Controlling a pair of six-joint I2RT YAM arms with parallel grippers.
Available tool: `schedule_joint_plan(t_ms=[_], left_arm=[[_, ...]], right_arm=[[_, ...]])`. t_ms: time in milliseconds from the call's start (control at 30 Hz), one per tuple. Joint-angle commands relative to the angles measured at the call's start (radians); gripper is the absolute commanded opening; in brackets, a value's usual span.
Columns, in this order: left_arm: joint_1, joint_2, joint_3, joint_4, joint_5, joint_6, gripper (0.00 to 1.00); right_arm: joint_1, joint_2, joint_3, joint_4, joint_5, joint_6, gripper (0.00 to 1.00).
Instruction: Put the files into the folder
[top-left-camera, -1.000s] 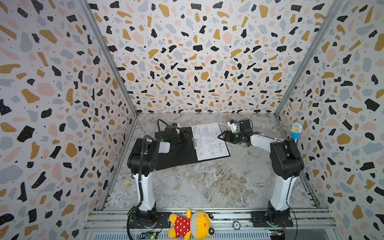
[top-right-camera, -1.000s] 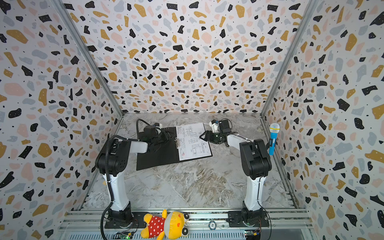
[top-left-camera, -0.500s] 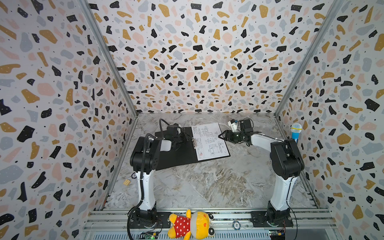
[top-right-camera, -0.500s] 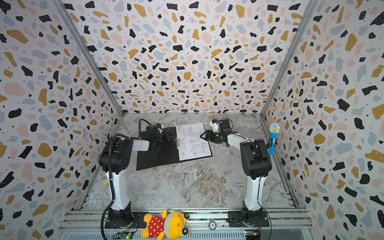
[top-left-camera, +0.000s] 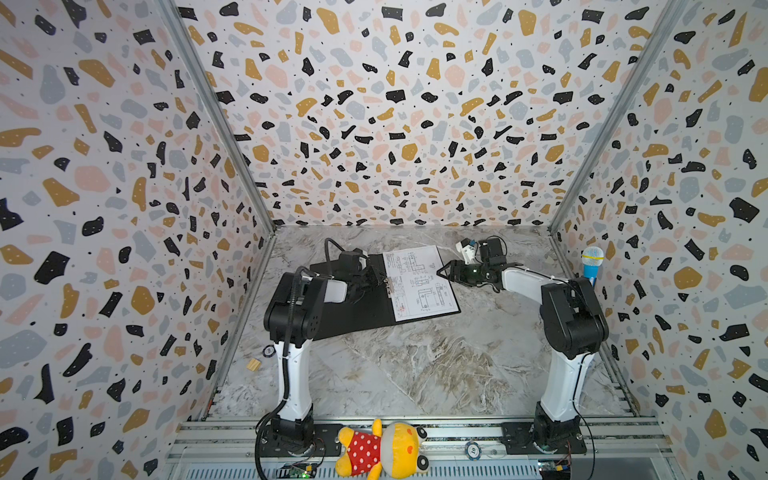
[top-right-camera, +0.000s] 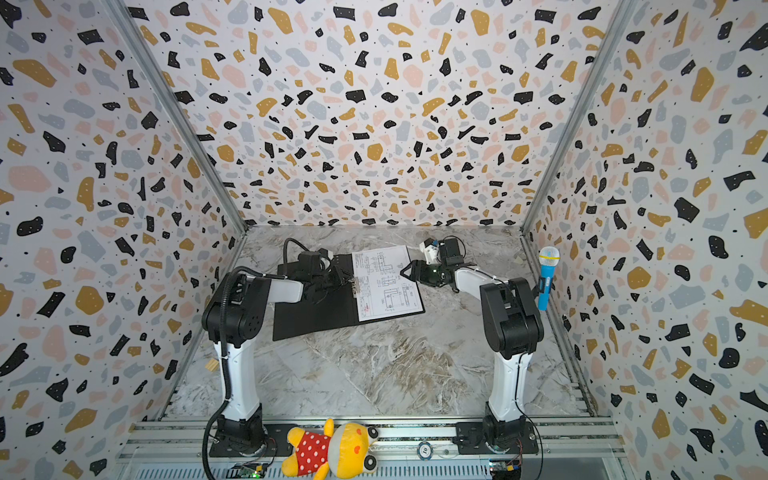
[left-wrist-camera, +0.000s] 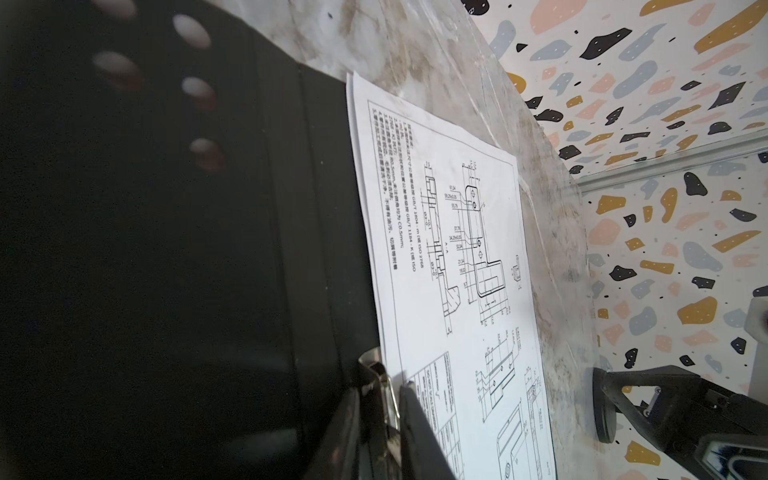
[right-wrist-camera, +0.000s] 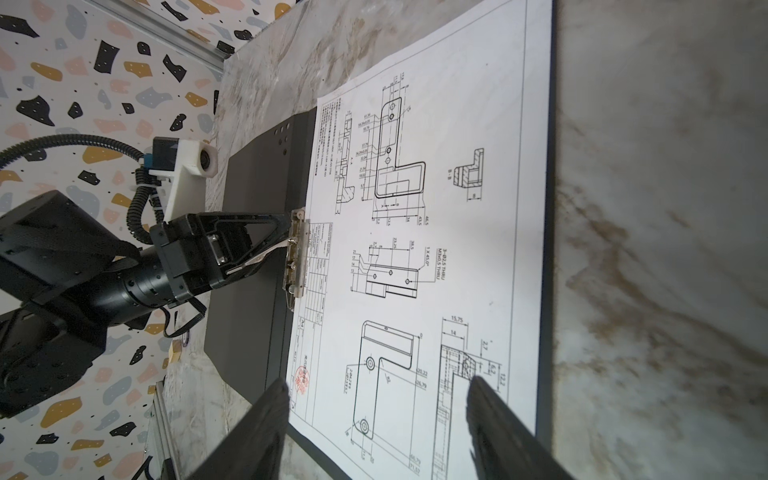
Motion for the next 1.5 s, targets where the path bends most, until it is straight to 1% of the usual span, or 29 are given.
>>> schedule_joint_plan(t_ms=[0,233,400,500,667,767,967,1167,1467], left_arm=[[-0.008,0.027,0.029,-0.036,-0.015,0.026,0.17],[-0.013,0.028,0.017,-0.029,-0.023,0.017,0.14],[-0.026,0.019,0.003,-0.015,-0.025,0.004,0.13],[-0.031,0.015,-0.027,0.023,-0.024,-0.026,0.13],[-0.031,0.01,-0.069,0.066,-0.024,-0.056,0.13],[-0.031,0.004,-0.082,0.073,-0.027,-0.057,0.13],[-0.032,-0.014,-0.105,0.083,-0.031,-0.058,0.13],[-0.031,-0.027,-0.117,0.087,-0.019,-0.05,0.13],[-0.031,-0.036,-0.124,0.088,-0.011,-0.033,0.12]], right_arm=[[-0.002,0.0,0.036,-0.033,0.004,-0.011,0.68],[0.006,-0.018,0.027,-0.021,-0.013,0.003,0.68],[0.028,-0.042,0.016,0.015,-0.052,0.059,0.66],[0.054,-0.039,0.019,0.028,-0.074,0.1,0.61],[0.099,-0.02,0.017,0.087,-0.114,0.195,0.47],[0.134,0.007,0.039,0.103,-0.125,0.229,0.45],[0.217,0.082,0.11,0.106,-0.116,0.286,0.44],[0.264,0.146,0.155,0.143,-0.112,0.346,0.43],[0.274,0.17,0.179,0.173,-0.097,0.382,0.43]])
